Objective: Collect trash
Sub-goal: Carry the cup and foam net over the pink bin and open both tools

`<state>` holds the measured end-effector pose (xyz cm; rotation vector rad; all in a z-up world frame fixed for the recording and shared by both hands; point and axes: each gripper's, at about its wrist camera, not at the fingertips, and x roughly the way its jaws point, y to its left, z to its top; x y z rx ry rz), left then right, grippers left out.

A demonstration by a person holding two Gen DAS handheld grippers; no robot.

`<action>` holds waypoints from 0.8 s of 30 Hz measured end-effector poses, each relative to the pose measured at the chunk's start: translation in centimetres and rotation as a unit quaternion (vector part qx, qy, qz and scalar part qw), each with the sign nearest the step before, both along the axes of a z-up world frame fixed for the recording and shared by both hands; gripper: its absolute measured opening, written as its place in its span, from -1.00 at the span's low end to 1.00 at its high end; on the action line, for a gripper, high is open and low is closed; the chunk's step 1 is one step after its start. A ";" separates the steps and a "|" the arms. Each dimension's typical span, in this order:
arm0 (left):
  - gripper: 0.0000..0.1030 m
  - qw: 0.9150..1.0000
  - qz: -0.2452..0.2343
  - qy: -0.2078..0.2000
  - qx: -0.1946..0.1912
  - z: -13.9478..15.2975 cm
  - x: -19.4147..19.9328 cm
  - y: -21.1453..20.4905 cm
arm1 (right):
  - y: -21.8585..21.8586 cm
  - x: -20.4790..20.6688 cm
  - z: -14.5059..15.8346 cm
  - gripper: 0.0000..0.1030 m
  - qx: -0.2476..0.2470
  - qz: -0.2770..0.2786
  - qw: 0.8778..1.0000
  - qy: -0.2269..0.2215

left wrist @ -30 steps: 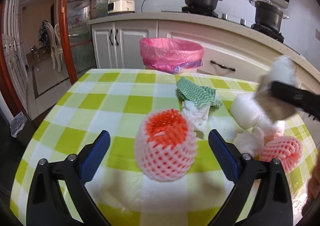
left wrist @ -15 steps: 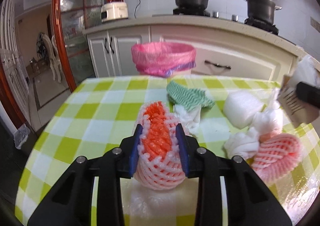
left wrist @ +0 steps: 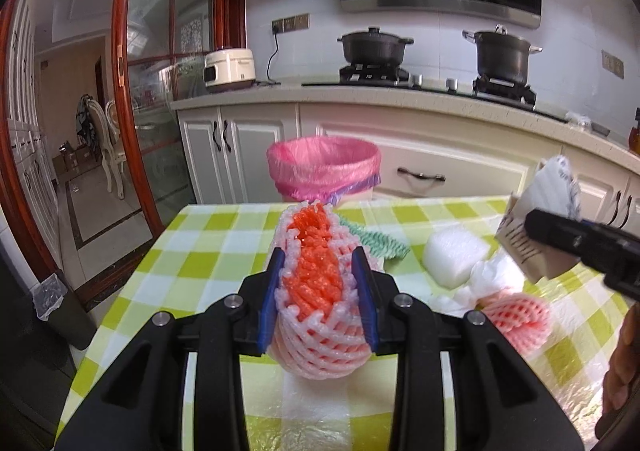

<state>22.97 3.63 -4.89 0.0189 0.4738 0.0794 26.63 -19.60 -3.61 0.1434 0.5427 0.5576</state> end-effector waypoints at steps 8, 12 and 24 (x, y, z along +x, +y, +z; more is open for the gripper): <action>-0.34 0.999 -0.014 -0.028 -0.014 2.8 -1.7 -0.1 | 0.6 -0.5 0.9 -0.08 -0.003 -0.001 1.000 -0.011; -0.32 0.999 -0.016 -0.039 -0.022 4.0 -2.0 0.1 | 1.2 -0.4 1.3 -0.08 -0.005 0.002 1.000 -0.015; -0.32 0.998 -0.019 -0.058 -0.022 6.3 0.2 0.9 | 2.3 2.9 3.5 -0.08 -0.011 0.006 0.999 -0.037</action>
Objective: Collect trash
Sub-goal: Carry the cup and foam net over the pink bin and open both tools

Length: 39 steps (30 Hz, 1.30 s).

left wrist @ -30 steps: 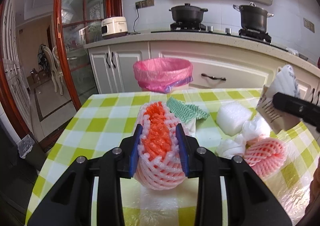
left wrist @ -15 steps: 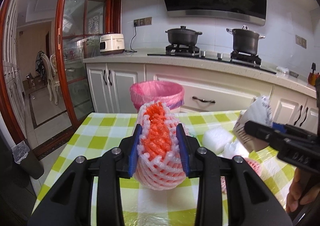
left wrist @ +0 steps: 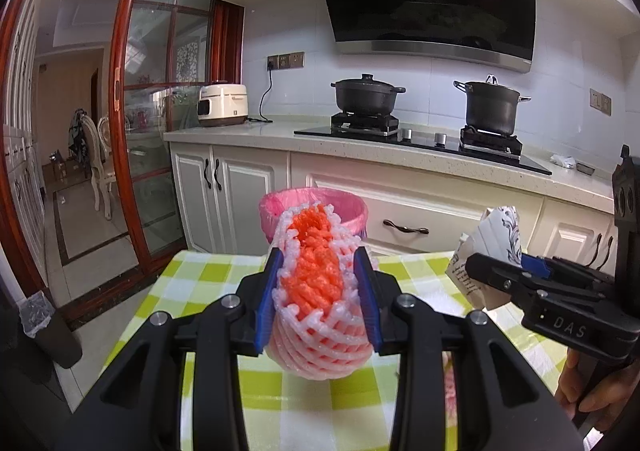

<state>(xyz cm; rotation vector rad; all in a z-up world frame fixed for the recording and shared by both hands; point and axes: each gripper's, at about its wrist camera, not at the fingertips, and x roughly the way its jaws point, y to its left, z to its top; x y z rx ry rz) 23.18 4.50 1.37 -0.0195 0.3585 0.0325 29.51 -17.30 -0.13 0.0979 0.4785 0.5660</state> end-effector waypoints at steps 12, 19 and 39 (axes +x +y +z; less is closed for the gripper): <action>-0.30 1.000 -0.003 -0.004 0.008 1.2 7.0 0.7 | 1.7 6.7 2.2 -0.08 -0.015 0.018 0.999 -0.021; -0.30 1.000 -0.007 -0.004 0.011 1.9 14.1 2.0 | 3.1 13.4 2.5 -0.08 -0.020 0.021 1.000 -0.011; -0.19 0.999 -0.013 0.041 -0.005 -1.7 38.7 7.2 | 9.1 35.3 -1.5 -0.05 -0.029 0.035 0.998 0.031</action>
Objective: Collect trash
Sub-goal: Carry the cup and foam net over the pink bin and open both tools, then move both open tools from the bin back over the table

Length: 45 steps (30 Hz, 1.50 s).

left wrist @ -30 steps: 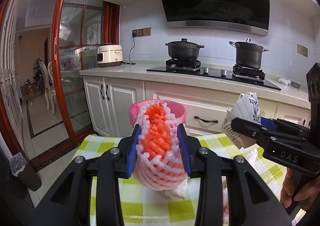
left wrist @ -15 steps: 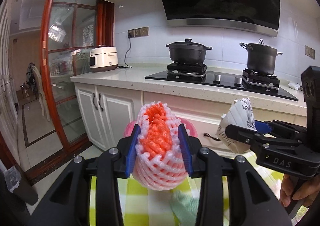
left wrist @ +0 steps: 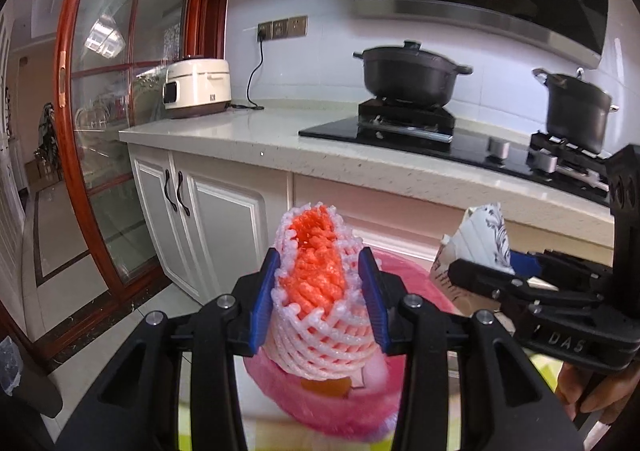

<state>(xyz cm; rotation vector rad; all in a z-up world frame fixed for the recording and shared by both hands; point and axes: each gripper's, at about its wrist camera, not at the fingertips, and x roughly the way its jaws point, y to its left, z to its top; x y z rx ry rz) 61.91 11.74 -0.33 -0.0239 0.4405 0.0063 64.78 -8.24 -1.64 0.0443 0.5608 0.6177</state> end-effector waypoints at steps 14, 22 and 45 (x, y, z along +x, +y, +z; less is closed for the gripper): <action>0.18 0.998 0.057 -0.007 0.001 -1.5 1.4 3.5 | -1.4 2.0 2.5 0.24 0.034 -0.010 0.999 -0.027; 0.51 0.998 0.061 -0.035 0.000 2.4 -10.5 1.6 | -6.5 -10.0 7.4 0.24 0.043 -0.004 0.997 -0.057; 0.82 0.998 0.056 -0.013 -0.028 -1.1 -38.2 -4.8 | -10.8 -36.3 0.2 0.25 0.034 -0.037 0.999 -0.001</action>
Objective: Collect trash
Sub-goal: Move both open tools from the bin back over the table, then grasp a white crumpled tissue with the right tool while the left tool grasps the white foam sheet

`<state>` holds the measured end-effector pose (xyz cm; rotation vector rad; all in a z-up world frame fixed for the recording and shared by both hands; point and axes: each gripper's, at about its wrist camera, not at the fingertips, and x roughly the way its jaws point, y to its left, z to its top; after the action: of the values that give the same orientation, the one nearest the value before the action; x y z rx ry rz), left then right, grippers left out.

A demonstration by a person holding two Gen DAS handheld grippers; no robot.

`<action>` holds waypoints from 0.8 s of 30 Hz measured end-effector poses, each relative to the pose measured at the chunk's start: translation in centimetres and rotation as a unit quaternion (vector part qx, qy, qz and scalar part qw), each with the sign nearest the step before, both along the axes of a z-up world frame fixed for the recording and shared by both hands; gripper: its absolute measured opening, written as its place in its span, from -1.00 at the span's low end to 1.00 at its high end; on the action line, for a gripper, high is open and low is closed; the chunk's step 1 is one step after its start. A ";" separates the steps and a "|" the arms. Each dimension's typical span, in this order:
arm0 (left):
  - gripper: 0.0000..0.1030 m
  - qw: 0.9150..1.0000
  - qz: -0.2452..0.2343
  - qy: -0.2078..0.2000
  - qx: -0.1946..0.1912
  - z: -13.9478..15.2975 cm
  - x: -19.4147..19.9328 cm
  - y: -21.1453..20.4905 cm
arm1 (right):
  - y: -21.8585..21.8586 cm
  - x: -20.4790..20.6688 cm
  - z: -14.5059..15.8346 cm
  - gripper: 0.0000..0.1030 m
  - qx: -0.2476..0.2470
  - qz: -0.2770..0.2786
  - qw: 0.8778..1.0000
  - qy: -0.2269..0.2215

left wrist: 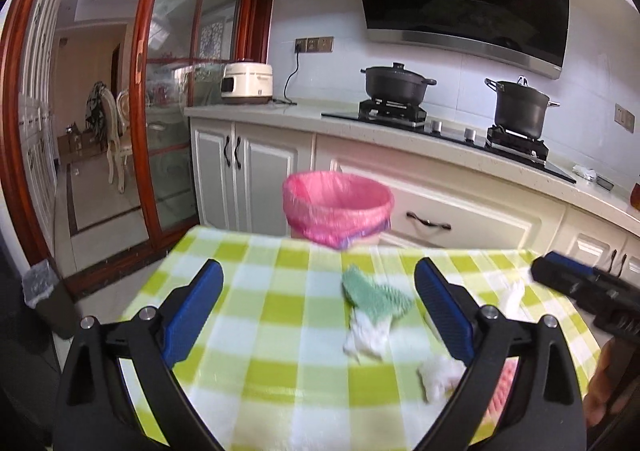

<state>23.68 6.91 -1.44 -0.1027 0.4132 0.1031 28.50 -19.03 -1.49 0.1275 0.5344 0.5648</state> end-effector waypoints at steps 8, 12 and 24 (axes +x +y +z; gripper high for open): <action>0.82 1.000 0.005 0.025 0.007 -4.3 -3.3 0.4 | 2.1 -2.5 -4.9 0.25 -0.014 -0.002 0.999 0.037; 0.81 0.999 0.013 0.033 0.003 -5.4 -3.6 1.4 | 3.5 -1.7 -6.7 0.25 -0.023 -0.005 0.998 0.058; 0.81 0.999 0.022 0.032 -0.015 -5.8 -3.1 2.9 | 5.1 -0.4 -8.9 0.23 -0.085 -0.043 0.991 0.094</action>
<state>20.58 9.82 -7.22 -0.1379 0.4773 0.1435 28.09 -13.94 -10.41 0.0425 0.7549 0.4235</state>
